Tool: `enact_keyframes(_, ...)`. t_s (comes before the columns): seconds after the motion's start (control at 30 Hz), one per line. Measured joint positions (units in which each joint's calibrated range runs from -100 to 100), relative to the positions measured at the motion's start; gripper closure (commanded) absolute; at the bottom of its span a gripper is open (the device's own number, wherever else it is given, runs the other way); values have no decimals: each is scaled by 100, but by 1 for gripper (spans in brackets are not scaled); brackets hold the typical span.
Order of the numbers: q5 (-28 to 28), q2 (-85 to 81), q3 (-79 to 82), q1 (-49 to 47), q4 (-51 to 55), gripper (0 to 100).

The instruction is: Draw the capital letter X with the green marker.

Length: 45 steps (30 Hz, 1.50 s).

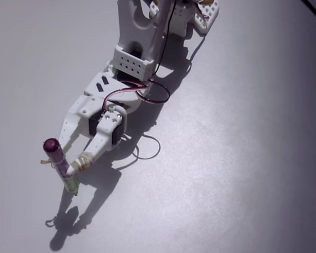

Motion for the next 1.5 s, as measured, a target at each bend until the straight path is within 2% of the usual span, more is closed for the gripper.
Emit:
enact_keyframes(0.73, -59, 924, -437, -203, -117, 100)
enact_keyframes(1.23, 34, 163, 1129, -1053, -521, 100)
enact_keyframes(1.37, 215, 0, 735, -970, -179, 100)
enact_keyframes(1.5, 293, -573, 157, -896, 847, 100)
